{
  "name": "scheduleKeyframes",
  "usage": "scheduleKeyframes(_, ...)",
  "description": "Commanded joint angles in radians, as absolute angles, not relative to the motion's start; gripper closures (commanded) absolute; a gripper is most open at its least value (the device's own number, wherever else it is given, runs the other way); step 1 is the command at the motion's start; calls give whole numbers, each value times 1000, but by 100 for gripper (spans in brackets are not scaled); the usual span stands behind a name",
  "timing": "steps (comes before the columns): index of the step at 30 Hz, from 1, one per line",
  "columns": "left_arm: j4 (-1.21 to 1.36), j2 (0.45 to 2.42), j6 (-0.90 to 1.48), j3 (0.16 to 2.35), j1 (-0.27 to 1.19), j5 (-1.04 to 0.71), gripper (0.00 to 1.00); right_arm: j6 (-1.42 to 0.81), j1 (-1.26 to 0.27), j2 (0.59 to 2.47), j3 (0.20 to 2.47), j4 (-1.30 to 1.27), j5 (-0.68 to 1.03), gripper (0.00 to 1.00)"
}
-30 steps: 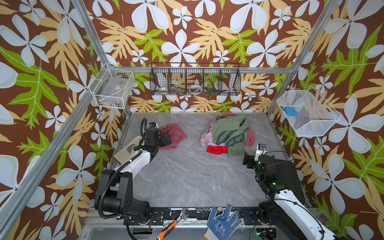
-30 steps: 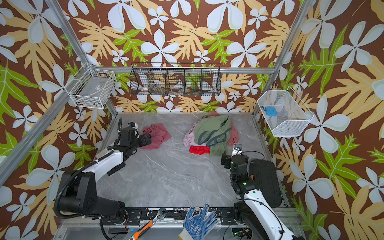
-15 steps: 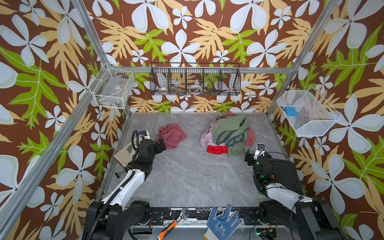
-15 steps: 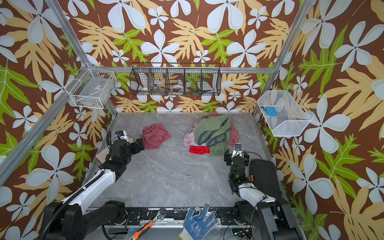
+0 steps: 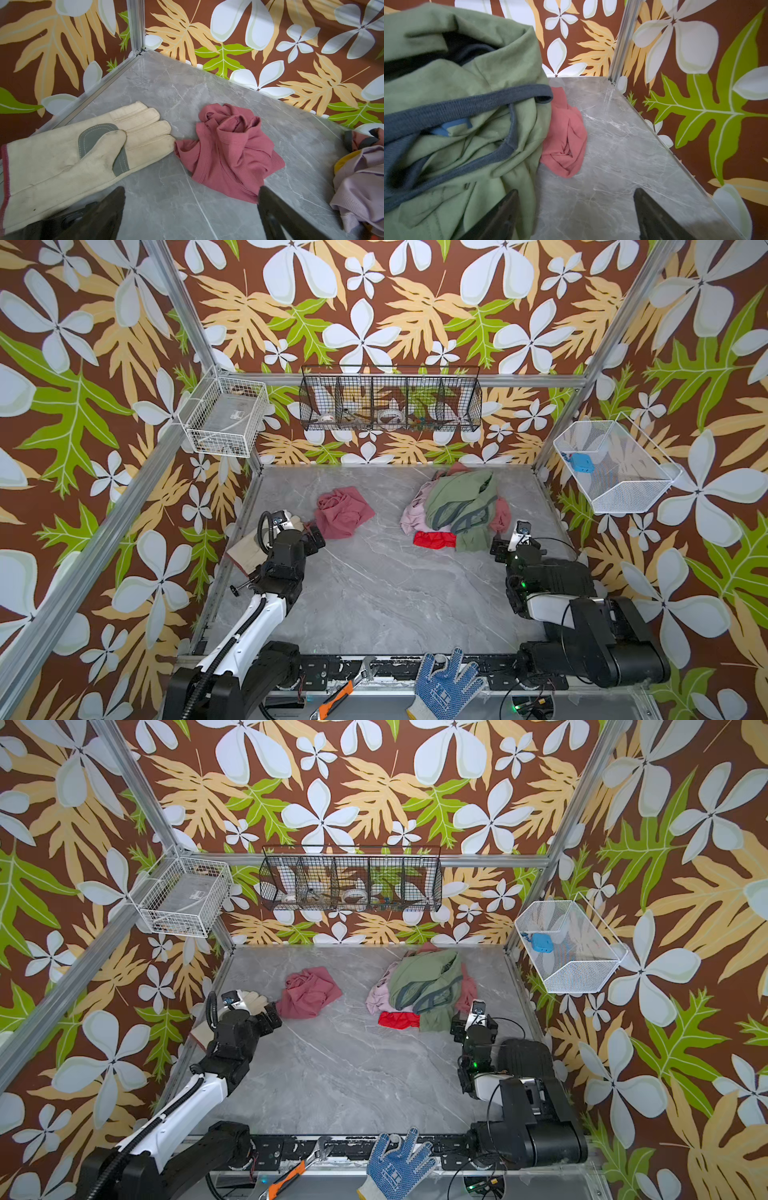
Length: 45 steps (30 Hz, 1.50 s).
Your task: Pick out a specific cloth from the pile
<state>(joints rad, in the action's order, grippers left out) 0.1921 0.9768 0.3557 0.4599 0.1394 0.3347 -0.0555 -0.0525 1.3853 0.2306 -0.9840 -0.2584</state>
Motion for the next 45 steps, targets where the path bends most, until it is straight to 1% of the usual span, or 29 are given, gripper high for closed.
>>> scheduleKeyframes(1,265,960,335,439,138,388,0,-40,-54,1457,241,-1092,-173,15)
scheduleKeyframes(4,322,940,323,399,138,413,0,-45,-46,1455,239,-1094,-155,13)
scheduleKeyframes(7,416,927,311,342,138,462,0,-41,-44,1460,242,-1092,-143,5)
scheduleKeyframes(9,496,928,281,307,138,496,0,-43,-43,1462,245,-1088,-139,4)
scheduleKeyframes(13,796,967,157,189,138,500,0,-43,-40,1463,245,-1087,-132,4)
scheduleKeyframes(16,1038,1047,114,111,138,516,0,-44,-41,1462,245,-1088,-132,4)
scheduleKeyframes(18,1109,1120,94,105,138,494,0,-44,-41,1463,246,-1088,-132,4)
scheduleKeyframes(22,1257,1294,74,115,138,409,0,-46,-38,1462,245,-1088,-131,4)
scheduleKeyframes(24,1392,1391,23,99,137,331,0,-46,-39,1462,245,-1088,-132,4)
scheduleKeyframes(25,1353,1377,24,108,138,308,0,-45,-39,1462,245,-1088,-132,4)
scheduleKeyframes(26,1245,1342,38,132,135,299,0,-46,-39,1463,245,-1088,-131,4)
scheduleKeyframes(28,1332,1382,21,124,131,281,0,-46,-39,1463,245,-1087,-132,4)
scheduleKeyframes(30,1238,1354,38,142,128,284,0,-45,-38,1462,245,-1086,-132,5)
scheduleKeyframes(32,1304,1375,42,132,125,313,0,-46,-39,1462,245,-1088,-130,5)
scheduleKeyframes(37,1280,1370,50,136,126,318,0,-45,-39,1462,245,-1089,-132,8)
scheduleKeyframes(45,1285,1372,47,136,126,318,0,-45,-39,1463,245,-1087,-132,4)
